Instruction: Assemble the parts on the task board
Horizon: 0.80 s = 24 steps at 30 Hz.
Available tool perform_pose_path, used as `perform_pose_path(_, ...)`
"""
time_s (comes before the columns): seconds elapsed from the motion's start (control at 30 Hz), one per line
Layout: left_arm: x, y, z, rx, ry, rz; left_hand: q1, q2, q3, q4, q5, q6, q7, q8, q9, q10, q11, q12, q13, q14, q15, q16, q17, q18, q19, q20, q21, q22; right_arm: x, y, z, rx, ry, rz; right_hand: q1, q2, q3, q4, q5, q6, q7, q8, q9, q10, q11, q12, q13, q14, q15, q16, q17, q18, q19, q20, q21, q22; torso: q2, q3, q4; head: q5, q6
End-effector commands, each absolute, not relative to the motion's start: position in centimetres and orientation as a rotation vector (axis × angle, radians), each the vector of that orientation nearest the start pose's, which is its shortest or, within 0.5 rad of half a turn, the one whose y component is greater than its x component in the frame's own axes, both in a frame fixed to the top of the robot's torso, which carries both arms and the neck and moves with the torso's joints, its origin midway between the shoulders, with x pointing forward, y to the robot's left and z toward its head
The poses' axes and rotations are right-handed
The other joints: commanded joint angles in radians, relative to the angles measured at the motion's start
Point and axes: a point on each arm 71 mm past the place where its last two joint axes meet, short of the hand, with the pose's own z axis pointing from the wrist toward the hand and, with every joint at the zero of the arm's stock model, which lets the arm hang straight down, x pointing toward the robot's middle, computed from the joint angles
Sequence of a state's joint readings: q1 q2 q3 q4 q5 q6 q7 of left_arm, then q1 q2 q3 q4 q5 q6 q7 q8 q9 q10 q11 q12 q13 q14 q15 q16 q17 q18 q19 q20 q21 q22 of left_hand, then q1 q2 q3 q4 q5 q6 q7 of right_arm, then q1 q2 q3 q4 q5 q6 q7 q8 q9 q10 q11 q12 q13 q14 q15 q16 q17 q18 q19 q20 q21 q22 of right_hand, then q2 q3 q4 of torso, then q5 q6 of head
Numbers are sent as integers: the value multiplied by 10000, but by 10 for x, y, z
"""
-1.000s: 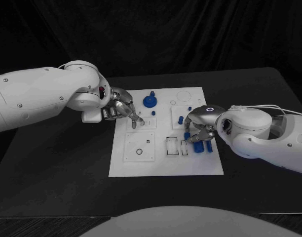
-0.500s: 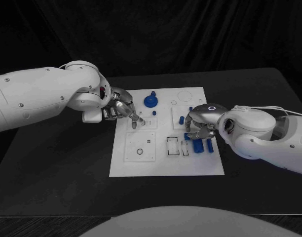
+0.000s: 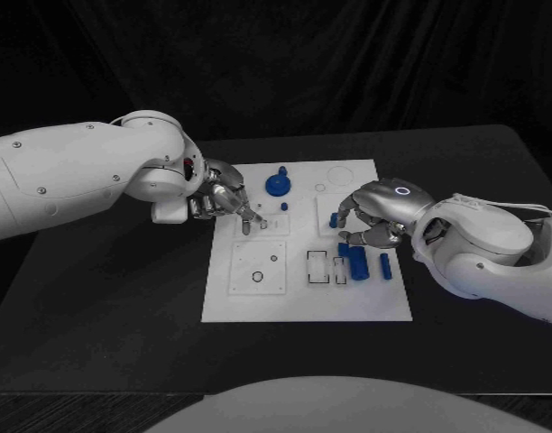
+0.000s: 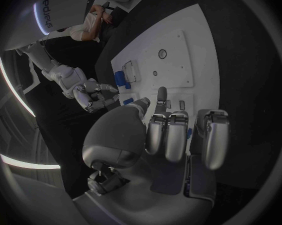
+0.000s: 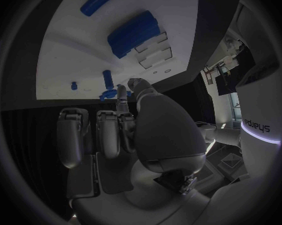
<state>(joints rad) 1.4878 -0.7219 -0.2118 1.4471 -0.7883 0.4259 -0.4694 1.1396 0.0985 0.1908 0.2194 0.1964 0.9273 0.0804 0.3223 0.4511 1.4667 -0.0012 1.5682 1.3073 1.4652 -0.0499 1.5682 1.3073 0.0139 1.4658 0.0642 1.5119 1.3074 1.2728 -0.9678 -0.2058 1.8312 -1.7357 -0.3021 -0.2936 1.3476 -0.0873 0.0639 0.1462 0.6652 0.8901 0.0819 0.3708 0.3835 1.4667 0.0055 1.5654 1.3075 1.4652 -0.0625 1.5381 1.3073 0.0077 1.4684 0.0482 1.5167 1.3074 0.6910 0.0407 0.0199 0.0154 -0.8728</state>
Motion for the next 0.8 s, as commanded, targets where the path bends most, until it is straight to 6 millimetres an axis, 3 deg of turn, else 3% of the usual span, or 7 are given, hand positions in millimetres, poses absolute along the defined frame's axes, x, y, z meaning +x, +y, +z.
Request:
perform_pose_path(0.03, 496, 172, -163, 49, 25596, -5855, 96, 9, 25, -54, 59, 8, 30, -46, -20, 1041, 97, 26, 2635, 1056, 64, 26, 2635, 94, 404, 48, -70, 2008, 411, -176, -177, -4558, 15875, 5350, -44, -97, 85, 6, -141, 44, 26, -34, -3, 1041, -12, 54, 2633, 909, 20, 44, 1945, 60, 767, 9, 45, 2452, 3, 10, -2, -39, 2)
perform_pose_path(0.07, 496, 172, -163, 60, 25602, -5859, 102, 4, 25, -57, 60, -1, 35, -56, -26, 1041, 99, 26, 2635, 1056, 65, 26, 2635, 93, 406, 49, -68, 2011, 412, -176, -178, -4652, 16060, 5188, -149, -128, 75, 53, -500, -108, 76, -177, -66, 1041, 25, 54, 2633, 905, 42, 38, 1929, 63, 761, 30, 32, 2448, 2, 14, -6, -35, 2)
perform_pose_path(0.1, 496, 172, -163, 73, 25609, -5863, 102, 4, 25, -57, 60, -1, 35, -56, -26, 1041, 99, 26, 2635, 1056, 65, 26, 2635, 93, 406, 49, -68, 2011, 413, -177, -180, -4741, 16325, 4979, -323, -192, 20, 142, -1198, -299, 162, -405, -169, 1041, 105, 54, 2633, 897, 112, 24, 1895, 69, 748, 68, 8, 2438, 1, 15, -6, -29, 2)
perform_pose_path(0.17, 496, 171, -163, 88, 25619, -5867, 107, -2, 24, -59, 61, -14, 41, -71, -35, 1041, 102, 26, 2635, 1056, 67, 26, 2635, 94, 404, 49, -72, 2008, 415, -177, -183, -4872, 16763, 4674, -397, -203, -9, 197, -1842, -377, 214, -580, -256, 1041, 156, 54, 2633, 890, 159, 12, 1865, 79, 729, 117, -28, 2425, 0, 13, -8, -19, 2)
perform_pose_path(0.27, 496, 171, -164, 100, 25629, -5873, 111, -4, 24, -57, 62, -35, 51, -97, -51, 1041, 109, 26, 2635, 1056, 70, 26, 2635, 94, 403, 51, -73, 2008, 416, -178, -187, -5065, 17315, 4280, -433, -206, -37, 231, -2182, -389, 237, -710, -323, 1041, 178, 54, 2633, 889, 184, 11, 1862, 82, 723, 152, -39, 2421, 0, 13, -5, -15, 2)
perform_pose_path(0.6, 496, 171, -164, 117, 25640, -5898, 113, -1, 26, -49, 64, -68, 67, -146, -80, 1041, 122, 26, 2635, 1056, 78, 26, 2635, 94, 401, 55, -76, 2008, 422, -179, -196, -5296, 18133, 3517, -336, -160, 12, 185, -2113, -290, 230, -794, -374, 1041, 172, 54, 2633, 883, 183, 1, 1838, 87, 717, 164, -53, 2417, 3, -10, 15, -57, 2)
perform_pose_path(0.8, 495, 172, -164, 134, 25668, -5891, 115, 1, 27, -48, 66, -73, 69, -153, -85, 1041, 124, 26, 2635, 1056, 79, 26, 2635, 95, 398, 56, -81, 2005, 423, -179, -200, -5304, 18303, 3358, -413, -190, -50, 222, -2407, -240, 246, -903, -429, 1041, 191, 54, 2633, 877, 197, -10, 1813, 94, 704, 177, -78, 2408, 5, -5, 6, -50, 2)
